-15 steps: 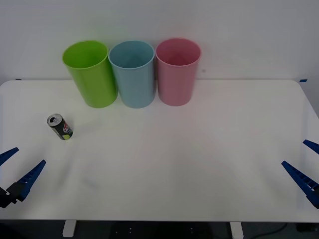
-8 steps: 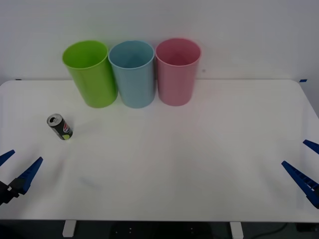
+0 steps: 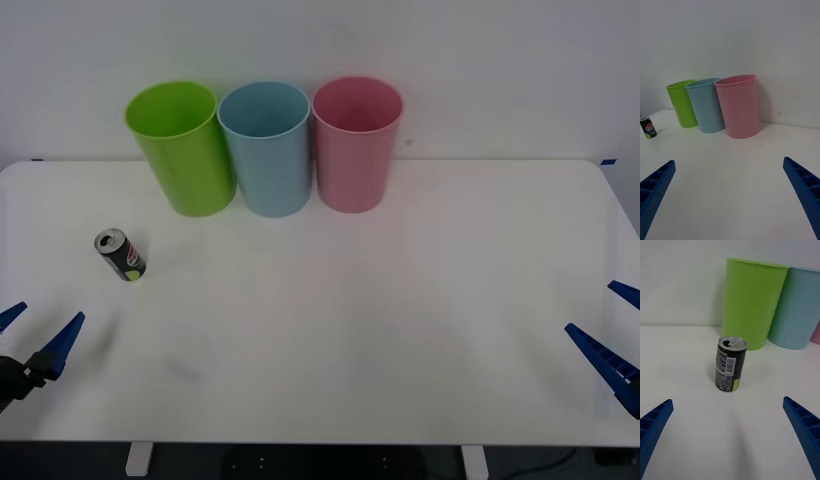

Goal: Grasp the object on the table and drop it into the matching bin: aluminum can to the light blue bin, PET bottle to the pink bin.

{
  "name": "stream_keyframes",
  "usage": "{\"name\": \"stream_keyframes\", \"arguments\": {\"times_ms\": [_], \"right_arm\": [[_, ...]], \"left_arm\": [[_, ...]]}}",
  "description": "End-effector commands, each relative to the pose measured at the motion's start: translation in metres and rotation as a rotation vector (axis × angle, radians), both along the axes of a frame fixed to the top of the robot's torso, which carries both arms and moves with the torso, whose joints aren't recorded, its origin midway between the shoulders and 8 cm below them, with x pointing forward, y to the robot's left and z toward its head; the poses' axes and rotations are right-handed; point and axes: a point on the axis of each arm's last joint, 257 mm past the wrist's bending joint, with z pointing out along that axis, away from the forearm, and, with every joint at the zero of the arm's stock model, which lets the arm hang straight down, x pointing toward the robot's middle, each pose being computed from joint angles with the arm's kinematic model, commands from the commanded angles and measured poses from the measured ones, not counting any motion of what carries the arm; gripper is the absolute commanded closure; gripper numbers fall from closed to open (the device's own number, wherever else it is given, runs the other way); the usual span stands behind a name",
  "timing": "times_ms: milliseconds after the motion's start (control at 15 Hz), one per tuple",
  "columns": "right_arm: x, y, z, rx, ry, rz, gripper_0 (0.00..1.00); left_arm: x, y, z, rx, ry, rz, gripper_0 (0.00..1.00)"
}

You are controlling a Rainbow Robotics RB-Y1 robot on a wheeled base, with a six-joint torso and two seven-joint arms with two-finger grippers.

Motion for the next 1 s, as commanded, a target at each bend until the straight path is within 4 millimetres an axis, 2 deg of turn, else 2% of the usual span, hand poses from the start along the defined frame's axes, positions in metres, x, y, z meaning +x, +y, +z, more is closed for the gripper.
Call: {"name": "stream_keyframes", "arguments": {"times_ms": [67,667,1000], "right_arm": [[0.0,0.0,0.0,0.0,0.0,0.0,0.0],[0.0,0.0,0.0,0.0,0.0,0.0,0.0],[0.0,0.0,0.0,0.0,0.0,0.0,0.0]], "left_arm": [[0.022,-0.005,-0.006,0.004,-0.006,-0.006,0.0],[0.082,-0.02,-0.02,0.053,-0.01,-0.017,0.0],[0.105,-0.03,-0.025,0.1,0.007,0.002,0.0]]}}
